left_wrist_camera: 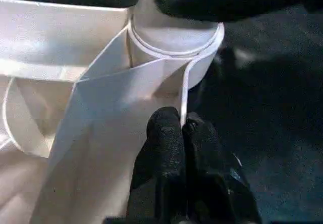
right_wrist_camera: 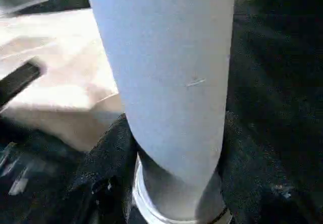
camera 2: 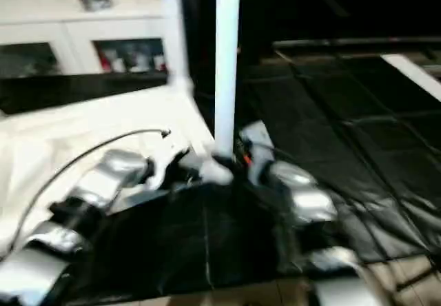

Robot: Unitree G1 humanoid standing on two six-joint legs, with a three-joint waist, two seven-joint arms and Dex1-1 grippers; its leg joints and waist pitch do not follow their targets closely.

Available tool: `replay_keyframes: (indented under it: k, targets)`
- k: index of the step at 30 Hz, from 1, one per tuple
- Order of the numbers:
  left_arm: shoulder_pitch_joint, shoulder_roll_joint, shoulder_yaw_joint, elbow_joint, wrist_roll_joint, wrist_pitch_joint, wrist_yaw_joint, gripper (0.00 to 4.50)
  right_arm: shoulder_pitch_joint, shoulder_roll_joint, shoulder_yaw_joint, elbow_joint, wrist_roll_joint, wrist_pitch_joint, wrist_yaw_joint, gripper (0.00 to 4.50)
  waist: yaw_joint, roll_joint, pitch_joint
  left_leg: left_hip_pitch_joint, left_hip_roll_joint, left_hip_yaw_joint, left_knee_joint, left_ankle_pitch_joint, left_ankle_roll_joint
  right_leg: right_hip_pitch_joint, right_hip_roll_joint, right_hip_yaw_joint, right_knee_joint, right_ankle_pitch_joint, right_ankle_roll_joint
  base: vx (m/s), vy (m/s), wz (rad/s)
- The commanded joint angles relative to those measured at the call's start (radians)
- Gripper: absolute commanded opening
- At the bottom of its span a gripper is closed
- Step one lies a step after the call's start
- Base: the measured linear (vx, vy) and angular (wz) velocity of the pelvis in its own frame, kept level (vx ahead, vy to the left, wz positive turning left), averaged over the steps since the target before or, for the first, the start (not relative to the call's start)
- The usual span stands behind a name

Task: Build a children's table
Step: Rotate leg to tighten

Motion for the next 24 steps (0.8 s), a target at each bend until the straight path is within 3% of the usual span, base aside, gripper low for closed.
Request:
replay_keyframes:
  k: [1,4,7,9,10,12,14,16,18,20,22,24]
  targets:
    - [-0.05,-0.094,0.013,-0.018,-0.043,-0.018,0.058,0.0,0.005,0.099,0.071,0.067,-0.016,0.041,-0.038,1.99,-0.01,0.001,-0.052,-0.006,-0.005,-0.002,-0.084,-0.493,0.031,0.055,-0.021,-0.009,-0.092,-0.58,-0.055,0.0,0.0,0.0]
    - [-0.06,-0.11,0.027,-0.004,-0.043,-0.018,0.095,0.0,-0.016,0.128,0.047,0.102,-0.02,0.032,-0.104,1.99,-0.021,0.003,-0.05,0.008,-0.006,-0.001,-0.084,-0.529,0.039,0.044,-0.024,-0.007,-0.098,-0.552,-0.085,0.0,0.0,0.0]
    - [-0.064,-0.119,0.026,0.005,-0.036,-0.024,0.1,0.0,-0.044,0.162,0.001,0.146,-0.024,0.011,-0.196,1.99,-0.03,0.005,-0.049,0.004,-0.005,-0.005,-0.09,-0.549,0.039,0.051,-0.027,-0.005,-0.093,-0.534,-0.098,0.0,0.0,0.0]
    - [-0.059,-0.117,0.02,0.001,-0.032,-0.03,0.088,0.0,-0.046,0.166,-0.028,0.151,-0.011,-0.003,-0.209,1.99,-0.029,0.004,-0.051,0.007,-0.007,-0.001,-0.089,-0.53,0.042,0.047,-0.031,0.004,-0.091,-0.516,-0.118,0.0,0.0,0.0]
    - [-0.058,-0.116,0.02,0.0,-0.031,-0.03,0.086,0.0,-0.045,0.166,-0.034,0.15,-0.007,-0.004,-0.208,2.54,-0.029,0.004,-0.051,0.007,-0.007,-0.001,-0.089,-0.53,0.042,0.047,-0.031,0.004,-0.091,-0.516,-0.118,0.0,0.0,0.0]
    - [-0.055,-0.113,0.019,0.001,-0.028,-0.037,0.082,0.0,-0.043,0.159,-0.048,0.15,0.0,-0.013,-0.198,2.68,-0.026,0.002,-0.053,0.002,-0.006,0.003,-0.09,-0.494,0.049,0.049,-0.032,0.012,-0.085,-0.486,-0.139,0.0,0.0,0.0]
    - [-0.054,-0.11,0.019,0.003,-0.025,-0.041,0.08,0.0,-0.04,0.149,-0.048,0.152,-0.006,-0.023,-0.181,2.86,-0.012,-0.003,-0.057,-0.001,-0.006,0.008,-0.088,-0.431,0.056,0.049,-0.032,0.024,-0.073,-0.433,-0.169,0.0,0.0,0.0]
    - [-0.047,-0.088,0.003,0.0,-0.016,-0.063,0.053,0.0,-0.015,0.111,-0.036,0.123,-0.011,-0.043,-0.117,3.04,-0.005,-0.008,-0.056,-0.006,-0.007,0.013,-0.088,-0.413,0.064,0.049,-0.027,0.029,-0.068,-0.429,-0.174,0.0,0.0,0.0]
    - [-0.041,-0.075,-0.007,-0.006,-0.011,-0.079,0.03,0.0,0.004,0.083,-0.029,0.1,-0.013,-0.047,-0.079,3.19,0.006,-0.011,-0.062,-0.006,-0.004,0.018,-0.085,-0.373,0.073,0.051,-0.032,0.037,-0.064,-0.41,-0.178,0.0,0.0,0.0]
    - [-0.033,-0.062,-0.013,-0.016,-0.011,-0.082,0.009,0.0,0.026,0.046,-0.031,0.069,-0.005,-0.051,-0.026,3.29,0.02,-0.014,-0.067,-0.011,-0.002,0.024,-0.083,-0.291,0.087,0.055,-0.032,0.042,-0.052,-0.32,-0.203,0.0,0.0,0.0]
    - [-0.017,-0.039,-0.024,-0.035,-0.01,-0.086,-0.029,0.0,0.072,-0.026,-0.031,0.005,0.011,-0.056,0.084,3.46,0.037,-0.011,-0.065,-0.003,0.001,0.031,-0.079,-0.263,0.104,0.052,-0.028,0.045,-0.05,-0.292,-0.221,0.0,0.0,0.0]
    - [-0.005,-0.023,-0.032,-0.046,-0.009,-0.092,-0.058,0.0,0.11,-0.087,-0.026,-0.047,0.023,-0.059,0.175,3.63,0.049,-0.018,-0.067,-0.007,-0.001,0.036,-0.074,-0.239,0.116,0.051,-0.029,0.05,-0.045,-0.29,-0.221,0.0,0.0,0.0]
